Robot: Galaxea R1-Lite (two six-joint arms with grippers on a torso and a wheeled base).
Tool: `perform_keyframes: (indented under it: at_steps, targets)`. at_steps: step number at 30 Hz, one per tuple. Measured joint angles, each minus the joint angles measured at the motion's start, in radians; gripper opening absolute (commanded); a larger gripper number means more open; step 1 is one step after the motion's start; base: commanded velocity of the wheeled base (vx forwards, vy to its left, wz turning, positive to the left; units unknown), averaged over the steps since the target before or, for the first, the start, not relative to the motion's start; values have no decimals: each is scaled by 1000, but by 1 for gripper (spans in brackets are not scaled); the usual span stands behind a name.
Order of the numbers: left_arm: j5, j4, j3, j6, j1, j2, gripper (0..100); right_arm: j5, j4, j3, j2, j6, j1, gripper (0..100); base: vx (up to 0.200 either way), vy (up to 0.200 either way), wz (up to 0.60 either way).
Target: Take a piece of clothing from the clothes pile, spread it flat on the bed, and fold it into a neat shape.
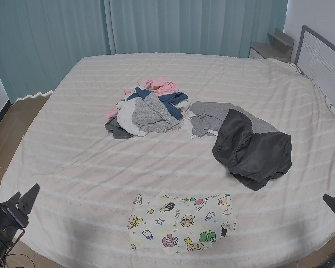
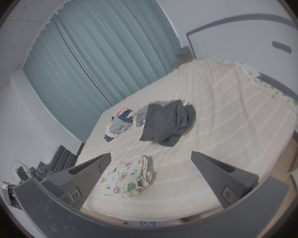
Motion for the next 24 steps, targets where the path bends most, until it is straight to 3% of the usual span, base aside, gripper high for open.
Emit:
perform_keyframes:
  at_steps: [10, 16, 19, 24]
  targets:
    - [29, 356, -51, 246, 257, -505, 100, 29, 102, 18, -304, -286, -134, 100, 0, 0, 0]
    - [5, 437, 1, 307, 355, -664, 100, 40, 62, 104, -419, -369, -170, 100, 0, 0, 0]
    - [-52, 430, 50, 313, 368, -700, 100, 42, -7, 182, -445, -384, -178, 100, 0, 0, 0]
    - [-236, 424, 92, 365, 374, -728, 100, 48, -53, 255, -469, -417, -185, 100, 0, 0, 0]
